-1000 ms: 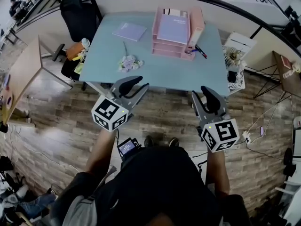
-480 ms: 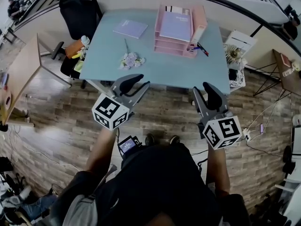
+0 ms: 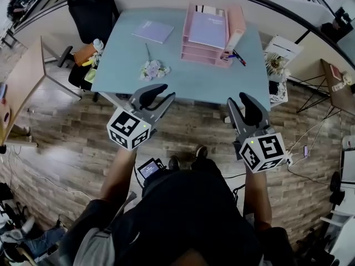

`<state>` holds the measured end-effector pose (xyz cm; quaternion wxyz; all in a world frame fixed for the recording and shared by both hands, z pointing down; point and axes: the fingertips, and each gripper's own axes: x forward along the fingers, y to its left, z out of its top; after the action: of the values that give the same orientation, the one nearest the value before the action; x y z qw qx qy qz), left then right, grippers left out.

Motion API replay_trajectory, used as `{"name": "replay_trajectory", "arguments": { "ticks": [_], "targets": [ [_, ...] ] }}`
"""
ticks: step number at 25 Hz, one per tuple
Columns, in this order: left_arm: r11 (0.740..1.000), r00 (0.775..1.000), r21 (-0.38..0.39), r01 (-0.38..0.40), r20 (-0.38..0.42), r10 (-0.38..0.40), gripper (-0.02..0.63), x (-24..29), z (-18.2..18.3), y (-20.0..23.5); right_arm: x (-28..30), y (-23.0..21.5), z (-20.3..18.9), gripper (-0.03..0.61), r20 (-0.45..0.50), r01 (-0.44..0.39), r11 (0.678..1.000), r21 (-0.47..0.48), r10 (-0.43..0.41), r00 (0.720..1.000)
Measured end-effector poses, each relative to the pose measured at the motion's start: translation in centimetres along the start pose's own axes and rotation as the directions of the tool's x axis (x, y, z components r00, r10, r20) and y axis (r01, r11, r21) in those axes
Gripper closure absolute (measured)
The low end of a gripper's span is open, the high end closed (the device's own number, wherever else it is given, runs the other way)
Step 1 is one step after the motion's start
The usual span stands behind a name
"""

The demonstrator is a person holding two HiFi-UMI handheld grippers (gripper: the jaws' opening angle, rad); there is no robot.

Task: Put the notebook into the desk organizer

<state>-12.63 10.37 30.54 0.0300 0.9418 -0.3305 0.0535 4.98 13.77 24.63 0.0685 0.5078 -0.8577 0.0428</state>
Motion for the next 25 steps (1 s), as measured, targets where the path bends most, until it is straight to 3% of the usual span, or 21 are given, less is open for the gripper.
{"name": "replay_trajectory", "arguments": {
  "ticks": [12,25],
  "targets": [
    [0.994,0.994,0.002,-0.111,-0.018,0.111,0.436,3.0,1.0,1.4,3.3,-4.6,0.4,0.434,0.011,-0.095,0.995,0.013,0.095,0.995],
    [0.971,0.97,-0.013,-0.24,-0.043,0.239,0.436,6.2,1.3,1.2,6.2,-9.4,0.3,0.434,0.011,-0.231,0.973,0.027,0.231,0.973]
  ]
}}
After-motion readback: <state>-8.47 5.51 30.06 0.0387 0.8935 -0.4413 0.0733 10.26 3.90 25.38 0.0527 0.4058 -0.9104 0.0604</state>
